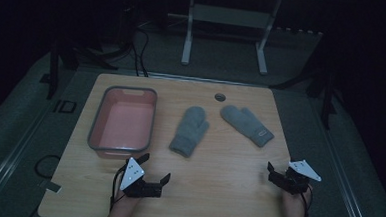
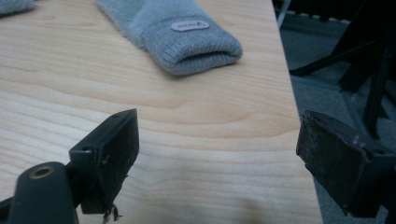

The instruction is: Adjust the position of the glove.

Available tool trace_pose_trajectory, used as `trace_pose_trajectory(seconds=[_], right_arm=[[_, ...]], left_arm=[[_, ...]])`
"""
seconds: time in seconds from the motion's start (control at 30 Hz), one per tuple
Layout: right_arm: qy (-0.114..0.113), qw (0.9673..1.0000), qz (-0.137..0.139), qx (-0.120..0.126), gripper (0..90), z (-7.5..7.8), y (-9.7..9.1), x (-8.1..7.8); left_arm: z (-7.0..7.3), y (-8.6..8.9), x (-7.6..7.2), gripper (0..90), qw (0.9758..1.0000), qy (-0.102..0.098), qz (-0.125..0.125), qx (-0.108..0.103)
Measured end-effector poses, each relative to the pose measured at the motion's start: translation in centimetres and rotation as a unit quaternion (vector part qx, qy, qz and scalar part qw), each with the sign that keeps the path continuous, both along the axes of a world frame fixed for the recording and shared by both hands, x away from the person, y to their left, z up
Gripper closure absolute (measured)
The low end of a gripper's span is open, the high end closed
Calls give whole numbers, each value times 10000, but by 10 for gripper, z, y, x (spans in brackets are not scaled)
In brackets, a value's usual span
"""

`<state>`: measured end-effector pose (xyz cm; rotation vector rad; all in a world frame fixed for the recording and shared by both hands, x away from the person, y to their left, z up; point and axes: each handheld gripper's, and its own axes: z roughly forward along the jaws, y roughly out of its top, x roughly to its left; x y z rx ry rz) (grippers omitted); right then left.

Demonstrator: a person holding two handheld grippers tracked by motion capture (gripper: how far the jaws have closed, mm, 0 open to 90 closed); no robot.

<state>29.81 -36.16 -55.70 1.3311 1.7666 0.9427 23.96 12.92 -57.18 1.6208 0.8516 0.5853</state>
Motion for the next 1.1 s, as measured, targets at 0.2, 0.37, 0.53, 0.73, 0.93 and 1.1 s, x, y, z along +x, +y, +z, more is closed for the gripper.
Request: trace_pose_trajectory(seconds=[0.2, 0.37, 0.53, 0.73, 0.93, 1.1], right_arm=[[467, 9978, 378, 266, 136, 10, -1, 4], [721, 9965, 389, 181, 142, 21, -1, 7], [920, 9938, 550, 280, 139, 33, 2, 14], [872, 9921, 837, 331, 130, 44, 13, 30], [905, 9866, 1350, 102, 133, 54, 33, 46], [848, 9842, 1549, 94, 133, 60, 52, 57]], left_arm=[[0, 1, 0, 6, 10000, 29, -23, -26], [0, 2, 1, 6, 9999, 59, -39, -75], [0, 1, 1, 6, 10000, 63, -72, -17], [0, 1, 1, 6, 9999, 73, -95, -4], [0, 1, 1, 6, 9999, 80, -122, -10], [0, 0, 1, 6, 9999, 78, -131, 14]])
